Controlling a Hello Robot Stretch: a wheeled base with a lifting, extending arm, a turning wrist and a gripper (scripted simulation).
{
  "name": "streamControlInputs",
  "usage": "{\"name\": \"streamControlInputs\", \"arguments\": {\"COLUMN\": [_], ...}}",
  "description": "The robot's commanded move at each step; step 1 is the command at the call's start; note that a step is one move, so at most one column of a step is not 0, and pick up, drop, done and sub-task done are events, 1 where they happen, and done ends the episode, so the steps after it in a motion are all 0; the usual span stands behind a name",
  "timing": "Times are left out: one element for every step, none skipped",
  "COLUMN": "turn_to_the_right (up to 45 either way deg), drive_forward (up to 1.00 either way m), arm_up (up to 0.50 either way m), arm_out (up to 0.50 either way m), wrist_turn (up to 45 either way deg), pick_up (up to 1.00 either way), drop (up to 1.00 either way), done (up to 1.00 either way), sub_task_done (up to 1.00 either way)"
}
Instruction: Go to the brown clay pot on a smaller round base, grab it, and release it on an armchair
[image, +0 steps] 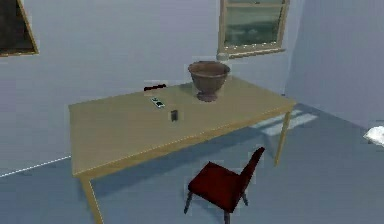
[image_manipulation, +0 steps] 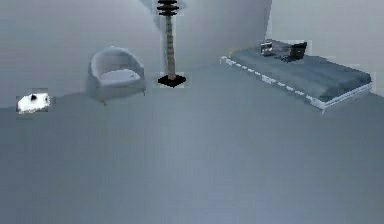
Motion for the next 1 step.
{"name": "streamControlInputs", "arguments": {"turn_to_the_right": [3.0], "drive_forward": [0.0], "arm_up": [0.0], "arm_out": [0.0], "wrist_turn": [0.0], "pick_up": [0.0], "drop": [0.0], "done": [0.0], "sub_task_done": [0.0]}}
